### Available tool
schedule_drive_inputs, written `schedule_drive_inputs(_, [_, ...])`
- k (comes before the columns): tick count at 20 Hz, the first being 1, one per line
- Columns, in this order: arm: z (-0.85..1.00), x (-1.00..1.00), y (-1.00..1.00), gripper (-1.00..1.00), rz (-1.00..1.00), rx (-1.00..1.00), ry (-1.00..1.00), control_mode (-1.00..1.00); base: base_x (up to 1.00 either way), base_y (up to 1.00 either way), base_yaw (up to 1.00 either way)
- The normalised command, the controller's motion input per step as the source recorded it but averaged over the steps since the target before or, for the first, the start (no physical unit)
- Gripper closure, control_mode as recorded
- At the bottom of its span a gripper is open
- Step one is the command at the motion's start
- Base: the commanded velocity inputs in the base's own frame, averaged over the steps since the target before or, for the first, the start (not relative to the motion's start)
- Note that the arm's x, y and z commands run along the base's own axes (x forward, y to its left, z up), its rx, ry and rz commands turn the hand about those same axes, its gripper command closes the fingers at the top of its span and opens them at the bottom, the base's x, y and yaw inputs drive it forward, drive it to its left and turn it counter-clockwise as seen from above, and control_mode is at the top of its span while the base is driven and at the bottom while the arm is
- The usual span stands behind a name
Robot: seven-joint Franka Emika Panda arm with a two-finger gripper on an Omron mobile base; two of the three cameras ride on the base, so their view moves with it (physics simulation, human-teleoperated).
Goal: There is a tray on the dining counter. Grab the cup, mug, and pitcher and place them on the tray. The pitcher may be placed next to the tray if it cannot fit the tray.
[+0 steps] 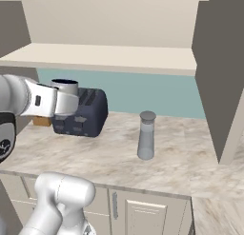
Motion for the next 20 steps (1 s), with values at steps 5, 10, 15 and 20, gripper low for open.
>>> schedule_drive_inputs(5, [0.0,-0.01,0.0,1.0,0.0,0.0,0.01,-1.0,0.0,0.0,0.0])
schedule_drive_inputs(10, [0.0,0.0,0.0,1.0,0.0,0.0,0.0,1.0,-0.43,0.04,-0.01])
schedule_drive_inputs(15, [0.0,0.0,0.0,1.0,0.0,0.0,0.0,1.0,-0.84,0.36,-0.2])
schedule_drive_inputs(20, [0.0,0.0,0.0,1.0,0.0,0.0,0.0,1.0,-0.66,0.39,-0.4])
